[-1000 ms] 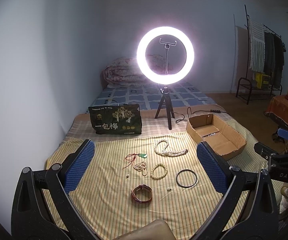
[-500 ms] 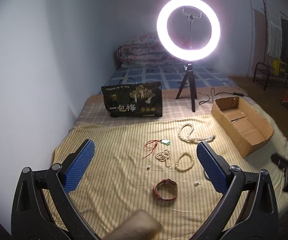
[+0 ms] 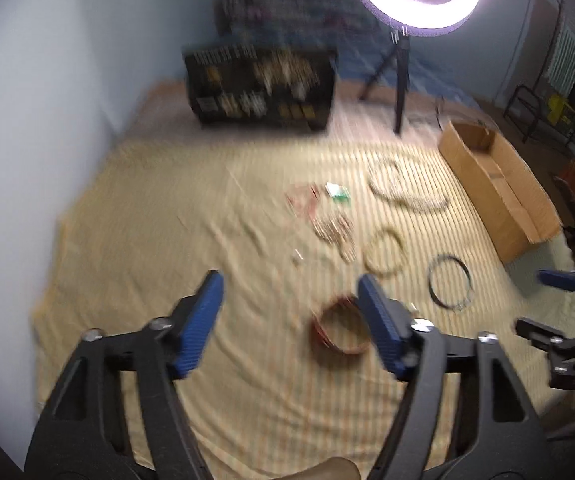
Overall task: Organize jewelry
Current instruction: 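Grasp the blue-black ring bangle with the right tool while the left tool grasps the brown watch strap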
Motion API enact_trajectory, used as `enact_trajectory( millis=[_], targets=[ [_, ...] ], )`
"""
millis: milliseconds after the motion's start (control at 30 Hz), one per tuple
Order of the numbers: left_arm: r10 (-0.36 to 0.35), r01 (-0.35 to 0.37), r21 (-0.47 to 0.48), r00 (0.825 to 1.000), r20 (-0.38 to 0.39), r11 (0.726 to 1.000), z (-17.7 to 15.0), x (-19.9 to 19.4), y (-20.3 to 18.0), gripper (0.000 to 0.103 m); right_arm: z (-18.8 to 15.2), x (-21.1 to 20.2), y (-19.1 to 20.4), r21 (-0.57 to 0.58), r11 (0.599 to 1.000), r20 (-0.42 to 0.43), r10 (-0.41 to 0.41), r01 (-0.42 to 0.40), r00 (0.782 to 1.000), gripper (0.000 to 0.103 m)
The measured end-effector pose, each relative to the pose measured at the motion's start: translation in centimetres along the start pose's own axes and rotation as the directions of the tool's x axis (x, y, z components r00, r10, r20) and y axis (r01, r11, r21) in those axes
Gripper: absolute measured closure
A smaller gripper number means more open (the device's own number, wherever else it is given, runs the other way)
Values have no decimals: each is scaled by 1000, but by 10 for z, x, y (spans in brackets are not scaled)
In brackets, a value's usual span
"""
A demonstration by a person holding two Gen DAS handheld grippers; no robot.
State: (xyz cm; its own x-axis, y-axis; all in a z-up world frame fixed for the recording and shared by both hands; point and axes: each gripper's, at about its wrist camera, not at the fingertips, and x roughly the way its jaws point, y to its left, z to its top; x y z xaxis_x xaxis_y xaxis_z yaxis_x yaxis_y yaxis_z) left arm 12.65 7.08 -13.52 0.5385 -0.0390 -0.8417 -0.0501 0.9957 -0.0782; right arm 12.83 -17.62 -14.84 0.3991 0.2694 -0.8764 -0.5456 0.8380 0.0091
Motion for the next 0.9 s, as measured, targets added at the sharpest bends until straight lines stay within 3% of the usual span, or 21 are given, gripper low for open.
enact_trajectory(
  millis=[67, 133, 233, 300, 400, 800, 900],
  targets=[
    [-31, 30, -16, 998, -61, 999, -5, 14, -2, 50, 0, 15, 5, -21, 999, -42, 31, -32, 999, 43],
    [-55, 53, -23, 993, -105, 998, -9, 24, -6, 51, 0, 30, 9, -32, 997, -81, 62, -65, 995, 57],
    [-82, 75, -53, 984, -160, 996, -11, 39, -8, 56, 4, 51, 12, -31, 994, -126, 97, -102, 987, 68],
    [-88, 76, -70, 978, -189, 995, -13, 48, -6, 63, 7, 63, 16, -34, 992, -148, 116, -122, 982, 71],
    [-85, 70, -81, 974, -211, 994, -16, 56, -5, 63, 13, 76, 21, -39, 990, -169, 126, -134, 977, 73],
    [-112, 65, -158, 944, -311, 985, -22, 90, 4, 69, 23, 104, 26, -78, 994, -212, 58, -76, 975, 80],
    [-121, 65, -172, 934, -336, 983, -23, 100, 2, 75, 23, 109, 24, -70, 995, -218, 50, -66, 975, 85]
  ],
)
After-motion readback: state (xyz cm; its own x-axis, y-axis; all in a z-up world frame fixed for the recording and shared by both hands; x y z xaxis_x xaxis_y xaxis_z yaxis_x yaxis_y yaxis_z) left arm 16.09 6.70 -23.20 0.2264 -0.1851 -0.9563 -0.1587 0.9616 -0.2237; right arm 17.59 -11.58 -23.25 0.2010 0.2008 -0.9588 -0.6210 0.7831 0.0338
